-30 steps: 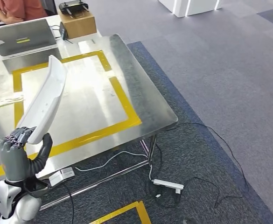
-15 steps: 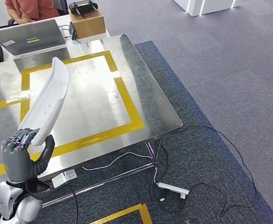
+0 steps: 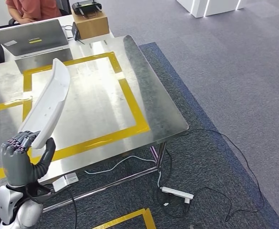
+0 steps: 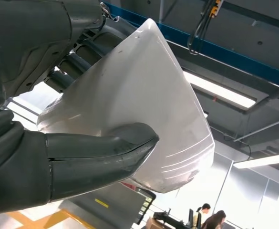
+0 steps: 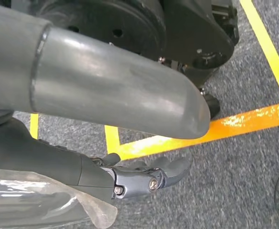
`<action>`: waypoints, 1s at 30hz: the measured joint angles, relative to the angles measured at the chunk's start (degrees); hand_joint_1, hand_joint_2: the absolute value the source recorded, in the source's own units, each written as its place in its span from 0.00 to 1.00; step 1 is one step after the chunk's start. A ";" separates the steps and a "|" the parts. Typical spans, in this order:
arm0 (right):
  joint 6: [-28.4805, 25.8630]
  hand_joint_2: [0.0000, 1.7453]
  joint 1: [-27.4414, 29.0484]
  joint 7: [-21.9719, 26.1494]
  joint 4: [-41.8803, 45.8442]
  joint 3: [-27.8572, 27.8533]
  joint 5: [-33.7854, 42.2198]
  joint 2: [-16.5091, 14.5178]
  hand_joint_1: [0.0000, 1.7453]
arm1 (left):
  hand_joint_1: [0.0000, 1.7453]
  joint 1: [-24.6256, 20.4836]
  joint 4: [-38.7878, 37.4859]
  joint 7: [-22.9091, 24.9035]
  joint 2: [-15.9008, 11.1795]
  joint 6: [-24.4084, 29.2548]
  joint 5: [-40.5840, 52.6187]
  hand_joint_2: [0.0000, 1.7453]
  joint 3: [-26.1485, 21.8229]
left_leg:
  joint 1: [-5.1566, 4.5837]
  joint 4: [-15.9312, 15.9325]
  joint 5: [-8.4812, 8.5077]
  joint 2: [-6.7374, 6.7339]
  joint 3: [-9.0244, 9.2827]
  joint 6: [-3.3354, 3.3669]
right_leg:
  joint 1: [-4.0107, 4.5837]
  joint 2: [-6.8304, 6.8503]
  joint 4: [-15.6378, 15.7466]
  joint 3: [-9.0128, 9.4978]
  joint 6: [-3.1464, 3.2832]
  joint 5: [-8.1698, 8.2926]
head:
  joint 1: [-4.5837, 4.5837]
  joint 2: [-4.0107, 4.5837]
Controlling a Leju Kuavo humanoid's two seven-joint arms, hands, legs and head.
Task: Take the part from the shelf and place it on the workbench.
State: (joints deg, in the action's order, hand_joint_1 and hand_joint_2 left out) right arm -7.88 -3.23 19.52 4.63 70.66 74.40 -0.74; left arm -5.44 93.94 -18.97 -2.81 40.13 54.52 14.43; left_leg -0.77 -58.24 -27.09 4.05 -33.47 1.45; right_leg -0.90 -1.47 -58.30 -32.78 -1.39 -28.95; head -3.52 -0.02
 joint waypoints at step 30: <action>-0.19 0.00 0.07 -0.73 0.28 2.18 0.29 -0.04 0.00 | 1.00 -3.04 -5.17 4.62 -2.25 0.02 0.01 1.00 -2.30 | -0.03 1.44 0.48 -0.22 0.99 1.42 | -0.23 0.11 1.21 0.64 -1.11 0.29 | 0.05 0.01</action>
State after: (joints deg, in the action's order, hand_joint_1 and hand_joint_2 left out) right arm -8.07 -3.16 18.79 4.91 72.84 74.69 -0.78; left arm -8.48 88.77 -14.35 -5.06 40.15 54.52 12.13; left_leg -0.80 -56.80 -26.61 3.83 -32.49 2.87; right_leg -1.13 -1.36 -57.09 -32.14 -2.50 -28.66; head -3.46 -0.02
